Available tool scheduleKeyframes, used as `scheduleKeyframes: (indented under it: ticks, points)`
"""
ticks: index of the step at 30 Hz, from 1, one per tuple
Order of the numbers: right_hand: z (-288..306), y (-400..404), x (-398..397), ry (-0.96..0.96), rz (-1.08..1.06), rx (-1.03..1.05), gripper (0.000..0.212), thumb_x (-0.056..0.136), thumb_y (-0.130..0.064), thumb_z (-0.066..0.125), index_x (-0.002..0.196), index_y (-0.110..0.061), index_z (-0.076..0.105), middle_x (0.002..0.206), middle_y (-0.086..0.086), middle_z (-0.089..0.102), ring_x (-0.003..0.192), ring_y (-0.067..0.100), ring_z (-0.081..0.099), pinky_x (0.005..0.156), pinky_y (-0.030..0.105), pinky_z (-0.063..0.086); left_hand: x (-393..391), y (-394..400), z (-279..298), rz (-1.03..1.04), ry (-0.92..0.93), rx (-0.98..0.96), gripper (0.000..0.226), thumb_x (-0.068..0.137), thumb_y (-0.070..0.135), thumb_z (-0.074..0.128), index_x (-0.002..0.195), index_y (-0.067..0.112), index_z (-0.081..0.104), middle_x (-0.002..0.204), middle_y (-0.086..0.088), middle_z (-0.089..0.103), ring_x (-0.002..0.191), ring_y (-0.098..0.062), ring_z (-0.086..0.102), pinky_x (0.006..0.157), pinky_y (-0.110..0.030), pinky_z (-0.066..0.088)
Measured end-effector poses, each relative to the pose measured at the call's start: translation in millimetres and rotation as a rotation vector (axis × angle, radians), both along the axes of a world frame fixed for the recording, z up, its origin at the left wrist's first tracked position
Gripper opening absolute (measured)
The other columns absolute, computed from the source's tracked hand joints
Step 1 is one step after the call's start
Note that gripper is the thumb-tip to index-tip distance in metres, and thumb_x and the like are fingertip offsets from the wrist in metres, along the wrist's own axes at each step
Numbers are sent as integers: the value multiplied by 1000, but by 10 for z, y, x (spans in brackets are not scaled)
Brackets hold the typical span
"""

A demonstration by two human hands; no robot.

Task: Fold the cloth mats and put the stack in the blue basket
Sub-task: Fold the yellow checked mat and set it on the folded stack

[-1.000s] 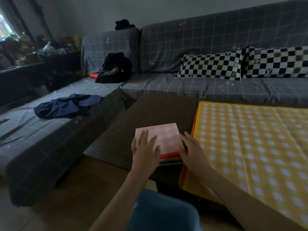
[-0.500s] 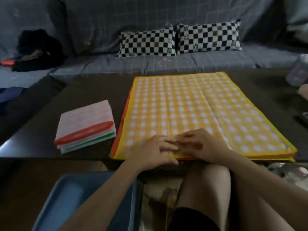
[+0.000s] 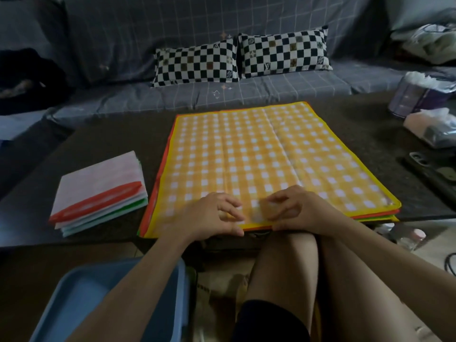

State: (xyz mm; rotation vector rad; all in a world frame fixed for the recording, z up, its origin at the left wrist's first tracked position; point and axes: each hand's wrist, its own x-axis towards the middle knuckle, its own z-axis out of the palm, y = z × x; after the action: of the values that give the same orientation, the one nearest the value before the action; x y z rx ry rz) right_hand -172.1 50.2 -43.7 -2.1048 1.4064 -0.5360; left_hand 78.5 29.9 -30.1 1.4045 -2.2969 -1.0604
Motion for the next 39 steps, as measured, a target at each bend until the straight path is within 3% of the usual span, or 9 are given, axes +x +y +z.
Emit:
scheduleKeyframes:
  ticks: [5, 9, 12, 17, 22, 25, 29, 32, 39]
  points:
    - [-17, -19, 17, 16, -38, -41, 12, 75, -32, 76, 82, -23, 77, 113, -20, 61, 95, -22, 45, 81, -2, 33, 1, -14, 19, -51, -57, -35, 19, 73, 38, 79, 91, 35, 75, 117, 30, 54, 120, 5, 40, 106, -35, 38]
    - [28, -18, 57, 1, -57, -54, 4, 79, -25, 73, 80, -23, 76, 102, -20, 63, 87, -24, 48, 74, -4, 33, -25, -13, 40, -39, -46, -44, 9, 75, 35, 78, 77, 42, 73, 113, 30, 56, 116, 6, 43, 103, -30, 37]
    - [98, 3, 92, 37, -83, -40, 6, 84, -28, 68, 85, -24, 72, 93, -18, 66, 85, -6, 59, 71, 6, 41, -62, -3, 80, 16, 25, -59, 13, 84, 26, 70, 75, 36, 73, 109, 17, 67, 102, 6, 56, 93, -24, 45]
    - [423, 69, 146, 179, -81, -56, 7, 90, -33, 59, 85, -28, 61, 83, -8, 69, 78, 9, 60, 69, 28, 46, -120, 10, 355, -43, -103, -110, 14, 90, 31, 62, 80, 23, 68, 66, 13, 62, 61, 4, 56, 58, -19, 39]
    - [873, 65, 122, 349, 21, -33, 14, 91, -39, 54, 78, -38, 51, 52, -23, 57, 60, -8, 50, 57, 20, 33, -85, -81, 861, -165, -169, -2, 12, 92, 24, 60, 81, 28, 64, 52, 28, 58, 52, 11, 53, 54, -7, 36]
    - [1033, -137, 78, 408, 15, -58, 7, 90, -39, 55, 90, -33, 58, 68, -17, 57, 69, 1, 50, 65, 26, 37, -93, -287, 1009, -122, -212, -103, 14, 90, 24, 62, 77, 26, 64, 47, 23, 56, 50, 10, 51, 52, -9, 34]
    - [1005, -589, 77, 418, -66, -131, 12, 89, -38, 58, 88, -27, 57, 86, -9, 57, 86, 14, 51, 71, 30, 37, -155, -669, 918, -5, -302, -273, 14, 91, 27, 62, 82, 17, 68, 80, 9, 65, 79, -7, 59, 69, -25, 43]
    - [831, -952, 65, 404, -143, -175, 16, 89, -39, 58, 94, -23, 61, 98, -2, 63, 94, 20, 56, 72, 30, 39, -244, -917, 758, 104, -315, -374, 17, 93, 28, 59, 86, 13, 63, 83, 4, 60, 81, -16, 55, 68, -30, 40]
    - [311, -1481, 29, 314, -273, -205, 24, 89, -36, 58, 102, -17, 64, 106, 4, 67, 99, 25, 58, 80, 34, 40, -408, -1387, 192, 230, -360, -508, 15, 99, 28, 45, 90, 18, 51, 89, 2, 60, 85, -24, 57, 71, -34, 37]
